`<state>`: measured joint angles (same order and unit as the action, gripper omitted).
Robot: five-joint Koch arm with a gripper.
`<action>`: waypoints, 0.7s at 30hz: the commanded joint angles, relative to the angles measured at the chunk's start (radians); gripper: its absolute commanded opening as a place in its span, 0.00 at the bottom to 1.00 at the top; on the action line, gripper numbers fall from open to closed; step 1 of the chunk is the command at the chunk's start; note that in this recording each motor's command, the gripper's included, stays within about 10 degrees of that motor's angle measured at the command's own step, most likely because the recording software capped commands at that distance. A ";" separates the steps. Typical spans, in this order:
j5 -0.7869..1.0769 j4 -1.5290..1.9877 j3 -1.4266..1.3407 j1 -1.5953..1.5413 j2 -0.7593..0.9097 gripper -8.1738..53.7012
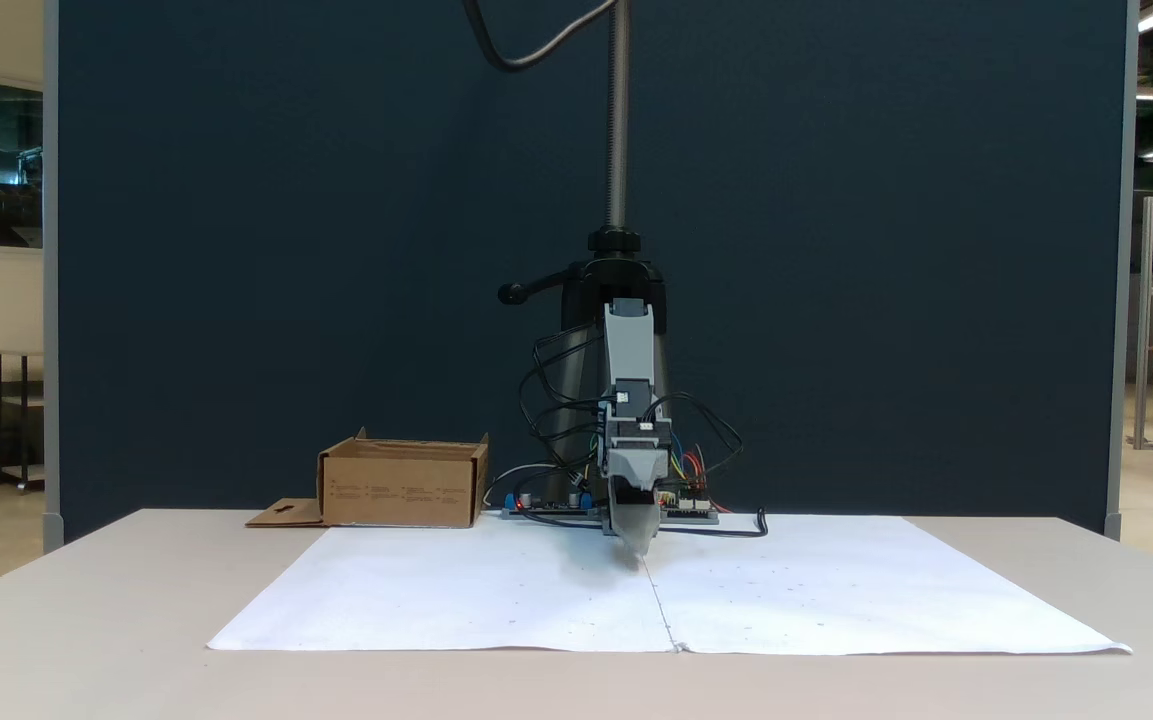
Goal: Grasp a green dice and put it in the bin.
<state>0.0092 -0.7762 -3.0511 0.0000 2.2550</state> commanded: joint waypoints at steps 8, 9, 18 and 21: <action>0.002 -0.323 -0.080 0.005 0.118 0.83; 0.002 -0.342 -0.080 0.005 0.120 0.83; 0.008 -0.487 -0.080 0.005 0.118 0.84; 0.009 -0.538 -0.080 0.009 0.118 0.84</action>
<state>0.0092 -1.1582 -3.0557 0.0000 2.2550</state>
